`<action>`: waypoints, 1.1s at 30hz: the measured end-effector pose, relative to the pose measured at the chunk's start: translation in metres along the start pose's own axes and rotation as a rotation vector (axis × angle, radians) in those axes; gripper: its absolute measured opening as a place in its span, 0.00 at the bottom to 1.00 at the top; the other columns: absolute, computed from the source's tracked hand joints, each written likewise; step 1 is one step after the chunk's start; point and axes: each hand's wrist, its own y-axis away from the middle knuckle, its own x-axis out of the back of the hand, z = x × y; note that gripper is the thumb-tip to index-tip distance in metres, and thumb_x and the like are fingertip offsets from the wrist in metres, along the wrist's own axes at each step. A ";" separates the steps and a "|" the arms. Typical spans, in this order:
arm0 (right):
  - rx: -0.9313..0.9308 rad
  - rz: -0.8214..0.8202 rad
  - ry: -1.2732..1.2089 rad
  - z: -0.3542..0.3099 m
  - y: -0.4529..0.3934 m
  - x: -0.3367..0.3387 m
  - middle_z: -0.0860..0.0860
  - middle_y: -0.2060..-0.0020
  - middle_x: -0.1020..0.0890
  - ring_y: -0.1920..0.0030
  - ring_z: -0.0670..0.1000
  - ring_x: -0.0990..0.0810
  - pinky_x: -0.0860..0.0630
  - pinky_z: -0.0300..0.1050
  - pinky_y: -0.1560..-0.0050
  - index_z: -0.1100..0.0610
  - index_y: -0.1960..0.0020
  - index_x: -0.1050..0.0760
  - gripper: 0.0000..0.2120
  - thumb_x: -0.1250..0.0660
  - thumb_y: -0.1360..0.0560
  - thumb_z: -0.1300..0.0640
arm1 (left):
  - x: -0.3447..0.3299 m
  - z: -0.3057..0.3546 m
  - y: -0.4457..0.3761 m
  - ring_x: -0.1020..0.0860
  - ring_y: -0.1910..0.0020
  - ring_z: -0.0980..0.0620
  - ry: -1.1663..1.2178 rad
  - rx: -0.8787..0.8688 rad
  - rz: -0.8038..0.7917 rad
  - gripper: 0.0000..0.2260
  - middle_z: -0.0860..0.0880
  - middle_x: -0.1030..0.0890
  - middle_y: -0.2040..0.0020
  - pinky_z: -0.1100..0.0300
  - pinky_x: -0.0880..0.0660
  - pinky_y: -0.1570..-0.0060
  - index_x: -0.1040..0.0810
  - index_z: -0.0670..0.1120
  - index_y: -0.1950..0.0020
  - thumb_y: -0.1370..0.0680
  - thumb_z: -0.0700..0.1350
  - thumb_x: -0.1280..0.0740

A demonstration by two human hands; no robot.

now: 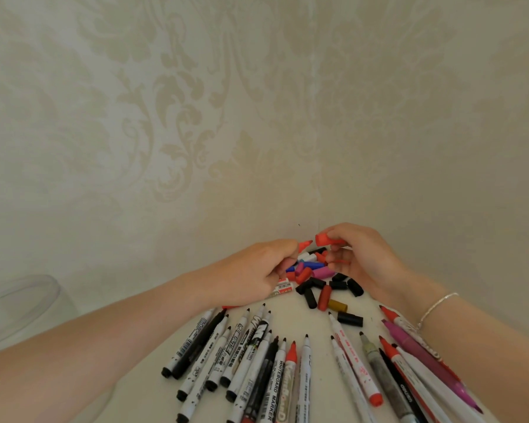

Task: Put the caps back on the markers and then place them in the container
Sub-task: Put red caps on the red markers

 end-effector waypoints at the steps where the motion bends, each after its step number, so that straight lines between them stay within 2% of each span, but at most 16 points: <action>1: -0.004 -0.012 0.009 0.000 0.001 -0.001 0.56 0.63 0.26 0.62 0.54 0.25 0.26 0.44 0.64 0.63 0.53 0.21 0.08 0.39 0.24 0.63 | 0.000 0.001 0.001 0.25 0.55 0.40 -0.004 0.006 -0.005 0.17 0.40 0.27 0.59 0.43 0.30 0.59 0.40 0.51 0.62 0.30 0.27 0.44; 5: -0.026 -0.070 0.041 0.002 0.002 -0.001 0.58 0.60 0.25 0.64 0.51 0.25 0.26 0.42 0.65 0.63 0.51 0.22 0.09 0.40 0.23 0.64 | 0.002 0.002 0.003 0.26 0.56 0.39 -0.007 0.020 -0.044 0.16 0.39 0.26 0.58 0.42 0.30 0.58 0.39 0.50 0.62 0.29 0.27 0.44; 8: -0.014 -0.034 0.075 0.004 0.000 0.000 0.58 0.59 0.24 0.65 0.50 0.25 0.25 0.41 0.67 0.64 0.49 0.22 0.09 0.40 0.23 0.64 | 0.003 0.004 0.005 0.25 0.55 0.40 0.002 0.019 -0.073 0.16 0.40 0.26 0.59 0.42 0.30 0.58 0.39 0.51 0.62 0.29 0.28 0.44; 11: -0.028 -0.057 0.073 0.006 0.000 0.001 0.59 0.58 0.23 0.66 0.51 0.24 0.23 0.45 0.61 0.64 0.49 0.21 0.09 0.39 0.23 0.64 | 0.005 0.007 0.004 0.26 0.56 0.43 0.012 0.014 -0.078 0.16 0.41 0.26 0.58 0.46 0.30 0.58 0.39 0.50 0.61 0.28 0.28 0.43; 12: -0.047 -0.095 0.053 0.005 0.001 0.000 0.59 0.60 0.23 0.66 0.51 0.23 0.23 0.47 0.59 0.65 0.50 0.21 0.09 0.39 0.23 0.64 | 0.005 0.007 0.004 0.26 0.58 0.46 0.014 0.015 -0.082 0.16 0.43 0.25 0.59 0.49 0.30 0.60 0.38 0.50 0.61 0.28 0.28 0.43; 14: -0.098 -0.157 0.016 0.004 0.003 -0.001 0.56 0.65 0.23 0.68 0.51 0.23 0.25 0.45 0.61 0.64 0.52 0.21 0.09 0.40 0.24 0.63 | 0.005 0.009 0.004 0.28 0.62 0.57 0.068 0.015 -0.090 0.17 0.56 0.25 0.62 0.54 0.28 0.60 0.37 0.52 0.59 0.27 0.28 0.43; 15: -0.116 -0.167 0.006 0.003 0.004 0.000 0.56 0.67 0.23 0.68 0.51 0.23 0.26 0.44 0.62 0.64 0.54 0.22 0.09 0.40 0.24 0.63 | 0.005 0.011 0.004 0.26 0.59 0.60 0.145 0.027 -0.097 0.19 0.60 0.25 0.62 0.55 0.24 0.58 0.36 0.53 0.57 0.26 0.27 0.44; 17: -0.149 -0.171 -0.008 0.002 0.004 0.004 0.55 0.67 0.25 0.67 0.52 0.25 0.28 0.44 0.63 0.63 0.56 0.23 0.08 0.40 0.24 0.62 | 0.006 0.018 0.007 0.23 0.48 0.57 0.330 0.066 -0.089 0.20 0.62 0.25 0.50 0.56 0.20 0.55 0.34 0.56 0.49 0.23 0.29 0.44; 19: -0.184 -0.186 -0.026 0.002 0.005 0.007 0.55 0.67 0.25 0.66 0.53 0.26 0.28 0.45 0.63 0.63 0.56 0.24 0.07 0.39 0.25 0.61 | 0.009 0.021 0.007 0.22 0.47 0.58 0.419 0.093 -0.048 0.22 0.55 0.31 0.36 0.60 0.20 0.58 0.35 0.57 0.38 0.22 0.31 0.40; 21: -0.181 -0.213 -0.033 0.001 0.007 0.007 0.54 0.69 0.25 0.66 0.53 0.27 0.28 0.44 0.65 0.62 0.56 0.25 0.06 0.39 0.24 0.61 | 0.011 0.018 0.005 0.20 0.46 0.56 0.438 0.118 -0.005 0.24 0.58 0.33 0.32 0.61 0.20 0.62 0.36 0.53 0.30 0.22 0.35 0.36; 23: -0.140 -0.235 -0.022 -0.001 0.008 0.006 0.54 0.69 0.24 0.67 0.53 0.26 0.28 0.44 0.65 0.63 0.56 0.25 0.07 0.40 0.23 0.62 | 0.011 0.013 0.002 0.17 0.52 0.54 0.445 0.186 0.016 0.19 0.57 0.25 0.39 0.61 0.21 0.68 0.30 0.49 0.33 0.22 0.41 0.33; 24: -0.112 -0.241 -0.018 -0.001 0.008 0.006 0.54 0.69 0.23 0.67 0.52 0.26 0.28 0.44 0.64 0.63 0.54 0.25 0.07 0.40 0.23 0.63 | 0.012 0.011 0.002 0.16 0.58 0.55 0.418 0.217 0.028 0.15 0.57 0.19 0.46 0.63 0.22 0.69 0.27 0.49 0.36 0.22 0.44 0.32; 26: -0.060 -0.244 -0.014 0.000 0.007 0.007 0.56 0.67 0.21 0.67 0.52 0.24 0.27 0.45 0.61 0.64 0.50 0.23 0.07 0.39 0.23 0.64 | 0.014 0.008 0.000 0.21 0.71 0.62 0.287 0.236 0.080 0.12 0.57 0.18 0.61 0.73 0.28 0.68 0.22 0.51 0.39 0.22 0.49 0.33; 27: -0.041 -0.247 -0.009 0.000 0.007 0.006 0.56 0.65 0.20 0.67 0.52 0.23 0.26 0.45 0.61 0.64 0.48 0.22 0.08 0.38 0.23 0.64 | 0.015 0.007 -0.001 0.24 0.73 0.66 0.231 0.226 0.109 0.11 0.57 0.18 0.64 0.76 0.33 0.70 0.20 0.53 0.40 0.22 0.51 0.33; 29: -0.026 -0.264 -0.008 0.001 0.007 0.004 0.58 0.62 0.20 0.66 0.52 0.22 0.24 0.43 0.62 0.65 0.46 0.23 0.08 0.37 0.23 0.65 | 0.015 0.006 -0.003 0.24 0.70 0.69 0.183 0.218 0.135 0.10 0.55 0.17 0.63 0.75 0.34 0.68 0.20 0.57 0.42 0.23 0.53 0.33; 33: -0.036 -0.319 -0.067 -0.001 0.008 0.006 0.60 0.63 0.20 0.66 0.52 0.20 0.22 0.40 0.65 0.66 0.49 0.23 0.06 0.37 0.24 0.67 | 0.009 0.004 -0.002 0.19 0.59 0.62 0.187 0.269 0.168 0.11 0.55 0.16 0.59 0.65 0.24 0.53 0.18 0.59 0.46 0.27 0.56 0.29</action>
